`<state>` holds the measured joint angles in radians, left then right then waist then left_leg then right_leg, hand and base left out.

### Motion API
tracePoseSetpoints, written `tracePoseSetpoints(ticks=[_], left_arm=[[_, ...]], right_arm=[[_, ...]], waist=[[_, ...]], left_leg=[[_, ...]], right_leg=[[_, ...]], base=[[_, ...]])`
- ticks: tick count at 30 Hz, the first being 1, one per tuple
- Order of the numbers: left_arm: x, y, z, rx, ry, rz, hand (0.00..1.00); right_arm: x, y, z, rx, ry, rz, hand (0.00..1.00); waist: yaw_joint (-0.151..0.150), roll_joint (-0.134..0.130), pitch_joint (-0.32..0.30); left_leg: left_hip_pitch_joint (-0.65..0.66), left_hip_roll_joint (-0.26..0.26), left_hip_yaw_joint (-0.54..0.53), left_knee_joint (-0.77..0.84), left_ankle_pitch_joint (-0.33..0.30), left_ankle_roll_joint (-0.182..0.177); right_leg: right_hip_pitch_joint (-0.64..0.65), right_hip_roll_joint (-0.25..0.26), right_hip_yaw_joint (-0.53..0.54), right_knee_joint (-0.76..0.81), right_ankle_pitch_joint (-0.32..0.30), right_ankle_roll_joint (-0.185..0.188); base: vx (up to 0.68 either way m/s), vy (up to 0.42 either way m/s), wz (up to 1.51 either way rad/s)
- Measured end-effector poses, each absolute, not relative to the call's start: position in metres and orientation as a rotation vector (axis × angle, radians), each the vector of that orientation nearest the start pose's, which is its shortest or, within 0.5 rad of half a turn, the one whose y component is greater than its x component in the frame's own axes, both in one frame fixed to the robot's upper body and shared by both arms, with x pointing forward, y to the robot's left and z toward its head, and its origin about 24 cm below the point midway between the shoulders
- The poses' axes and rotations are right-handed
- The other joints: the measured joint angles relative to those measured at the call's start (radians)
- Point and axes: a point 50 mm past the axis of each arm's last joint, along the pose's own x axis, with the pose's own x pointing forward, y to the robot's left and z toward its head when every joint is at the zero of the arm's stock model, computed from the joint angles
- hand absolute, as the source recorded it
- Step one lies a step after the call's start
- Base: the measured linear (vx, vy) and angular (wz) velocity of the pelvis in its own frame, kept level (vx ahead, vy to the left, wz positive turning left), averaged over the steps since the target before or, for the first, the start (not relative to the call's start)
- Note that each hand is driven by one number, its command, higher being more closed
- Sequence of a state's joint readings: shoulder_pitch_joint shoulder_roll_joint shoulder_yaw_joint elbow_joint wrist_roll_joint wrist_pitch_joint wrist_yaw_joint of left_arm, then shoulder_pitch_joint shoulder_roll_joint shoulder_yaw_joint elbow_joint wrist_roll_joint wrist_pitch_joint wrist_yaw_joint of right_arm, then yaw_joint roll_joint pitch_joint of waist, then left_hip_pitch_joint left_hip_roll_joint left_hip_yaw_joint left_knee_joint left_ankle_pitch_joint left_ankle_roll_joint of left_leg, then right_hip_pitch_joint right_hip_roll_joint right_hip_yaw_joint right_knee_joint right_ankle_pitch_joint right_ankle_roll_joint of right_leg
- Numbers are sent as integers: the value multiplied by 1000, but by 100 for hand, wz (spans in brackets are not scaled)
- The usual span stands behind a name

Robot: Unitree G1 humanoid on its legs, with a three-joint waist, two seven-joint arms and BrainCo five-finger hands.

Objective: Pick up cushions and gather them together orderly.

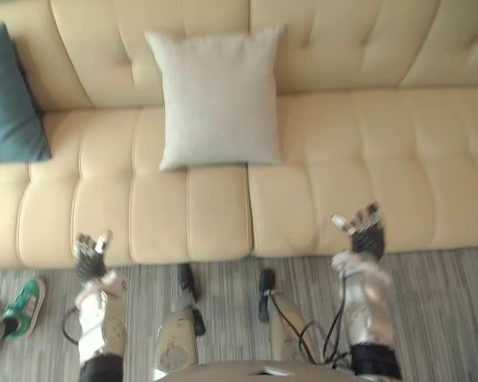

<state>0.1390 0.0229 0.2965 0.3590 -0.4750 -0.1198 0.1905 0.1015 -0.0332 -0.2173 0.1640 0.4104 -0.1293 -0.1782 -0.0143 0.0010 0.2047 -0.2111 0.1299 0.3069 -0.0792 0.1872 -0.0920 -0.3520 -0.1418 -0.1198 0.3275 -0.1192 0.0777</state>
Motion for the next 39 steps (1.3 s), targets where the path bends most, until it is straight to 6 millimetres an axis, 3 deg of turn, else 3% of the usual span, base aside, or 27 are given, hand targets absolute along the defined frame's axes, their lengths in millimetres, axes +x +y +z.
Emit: tracePoseSetpoints(ticks=[4, 7, 10, 13, 19, 26, 27, 28, 29, 30, 31, 32, 33, 35, 36, 37, 39], left_arm=[[137, 219, -111, -400, 625, 647, 0], [103, 206, -139, -349, 837, 629, 0], [76, 200, -156, -314, 997, 623, 0], [69, 203, -159, -274, 1042, 613, 0], [62, 213, -161, -188, 1097, 593, 0], [69, 216, -158, -139, 1079, 571, 0], [74, 218, -157, -133, 1065, 575, 0], [86, 221, -154, -127, 1030, 576, 0], [88, 220, -153, -128, 1019, 576, 0], [92, 217, -151, -137, 1003, 573, 0], [102, 218, -148, -125, 973, 556, 0], [106, 220, -146, -115, 960, 548, 0], [112, 221, -143, -105, 940, 536, 0], [111, 222, -143, -105, 936, 537, 0], [111, 228, -141, -95, 930, 549, 0], [116, 225, -141, -91, 925, 539, 0], [117, 220, -141, -98, 930, 528, 0]], right_arm=[[175, -211, -75, 277, 454, -472, 0], [151, -206, -109, 173, 665, -440, 0], [129, -204, -133, 145, 832, -430, 0], [115, -204, -145, 110, 940, -422, 0], [105, -212, -151, 116, 995, -457, 0], [128, -208, -144, 111, 940, -425, 0], [130, -203, -144, 97, 940, -402, 0], [131, -197, -145, 91, 943, -376, 0], [133, -195, -144, 80, 937, -360, 0], [141, -193, -140, 79, 909, -347, 0], [140, -192, -140, 78, 907, -346, 0], [139, -193, -141, 77, 911, -348, 0], [137, -194, -141, 75, 915, -352, 0], [137, -193, -141, 73, 916, -345, 0], [141, -191, -140, 65, 909, -326, 0], [152, -196, -136, 42, 881, -318, 0], [163, -202, -130, 22, 850, -318, 0]], waist=[[-1, -1, -70], [1, 1, -124], [4, -2, -149], [5, -5, -163], [5, -14, -168], [24, -37, -139], [23, -43, -129], [26, -67, -105], [34, -48, -105], [43, -26, -90], [29, -26, -87], [28, -29, -87], [26, -36, -90], [28, -52, -101], [38, -67, -110], [53, -49, -121], [56, -24, -112]], left_leg=[[98, 0, 7, 0, -31, -4], [143, 0, 23, -1, -50, -7], [184, -3, 27, -4, -65, -11], [199, -9, 24, -7, -73, -10], [270, -33, 22, -6, -100, -9], [285, -61, 110, 0, -126, 13], [281, -63, 113, 10, -134, 23], [248, -59, 103, 79, -170, 48], [228, -40, 92, 98, -178, 61], [200, 4, 103, 122, -174, 66], [180, 15, 72, 140, -167, 67], [177, 15, 57, 147, -166, 68], [177, 11, 30, 143, -139, 61], [172, -4, 14, 134, -110, 55], [147, -8, 13, 143, -94, 49], [105, 15, 1, 147, -74, 38], [71, 28, -14, 146, -54, 26]], right_leg=[[129, 6, 0, -84, 20, 10], [195, 13, 11, -153, 44, 13], [257, 19, 29, -221, 73, 20], [290, 18, 33, -259, 89, 21], [345, 11, 87, -289, 103, 25], [281, 7, 220, -288, 151, 10], [280, 7, 216, -286, 169, 0], [266, 6, 207, -274, 198, -25], [263, 15, 203, -285, 216, -53], [230, 33, 132, -190, 184, -81], [179, 22, 70, 95, 45, -70], [181, 13, 56, 174, 12, -65], [222, -16, 35, 294, -30, -34], [290, -55, 29, 295, -37, -3], [313, -57, 36, 222, -63, 39], [340, -8, 35, 85, -75, 46], [379, 15, 25, -45, -76, 41]], base=[[96, 22, -8], [67, 31, -17], [60, 33, -15], [17, 19, -2], [18, 38, -23], [-43, 52, -56], [-56, 16, -31], [-81, 6, -35], [-113, -9, -47], [-102, -32, -7], [-69, -27, 21], [-4, -59, 77], [-20, -85, 59], [-63, -123, 36], [-162, -212, -7], [-187, -220, -21], [-197, -144, -10]])
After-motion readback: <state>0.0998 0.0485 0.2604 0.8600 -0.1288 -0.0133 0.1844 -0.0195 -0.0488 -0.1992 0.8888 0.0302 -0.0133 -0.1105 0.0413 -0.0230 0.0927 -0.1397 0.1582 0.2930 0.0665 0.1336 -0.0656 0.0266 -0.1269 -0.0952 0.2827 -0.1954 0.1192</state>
